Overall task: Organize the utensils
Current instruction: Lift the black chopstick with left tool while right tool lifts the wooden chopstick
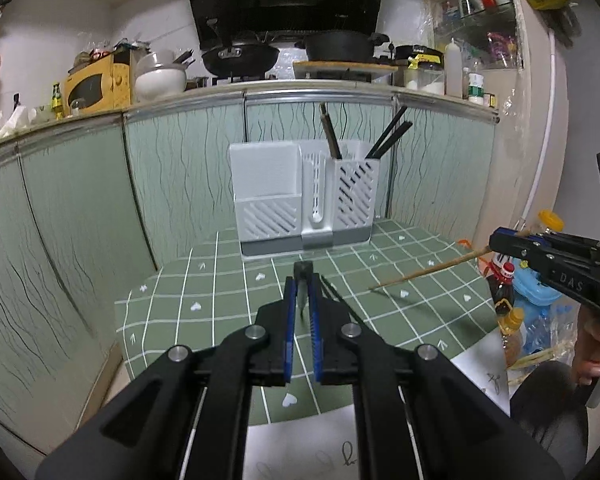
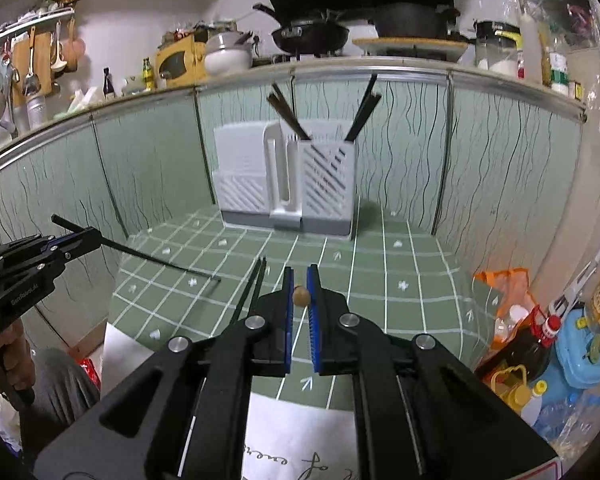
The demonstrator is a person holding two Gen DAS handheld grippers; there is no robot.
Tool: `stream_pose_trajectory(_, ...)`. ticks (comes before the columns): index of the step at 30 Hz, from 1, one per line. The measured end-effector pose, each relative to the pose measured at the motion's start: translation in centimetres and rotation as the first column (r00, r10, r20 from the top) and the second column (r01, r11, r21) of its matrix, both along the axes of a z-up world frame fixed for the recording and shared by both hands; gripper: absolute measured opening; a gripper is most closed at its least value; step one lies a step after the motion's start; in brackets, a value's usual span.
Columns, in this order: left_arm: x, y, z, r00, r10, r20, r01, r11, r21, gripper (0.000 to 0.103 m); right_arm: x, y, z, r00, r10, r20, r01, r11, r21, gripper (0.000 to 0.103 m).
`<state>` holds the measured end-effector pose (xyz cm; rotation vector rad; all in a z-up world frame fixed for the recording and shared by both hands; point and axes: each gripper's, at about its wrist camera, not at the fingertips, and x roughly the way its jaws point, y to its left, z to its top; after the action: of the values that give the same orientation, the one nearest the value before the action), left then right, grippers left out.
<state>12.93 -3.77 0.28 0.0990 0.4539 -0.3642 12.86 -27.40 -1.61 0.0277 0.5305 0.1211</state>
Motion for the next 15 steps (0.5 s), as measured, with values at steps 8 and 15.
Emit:
stream_pose_trajectory(8,-0.1,0.0,1.9,1.0,-0.013,0.022,0.013,1.0,-0.004,0.006,0.1,0.0,2.7,0.999,0.013,0.04,-0.013,1.0,0.0,0.006)
stream_pose_trajectory(15,-0.4,0.2,3.1,0.999,-0.018,0.037,0.018,1.0,-0.012,0.006,0.0,0.3,3.9,0.998,0.031,0.054,-0.03,1.0,-0.005,0.006)
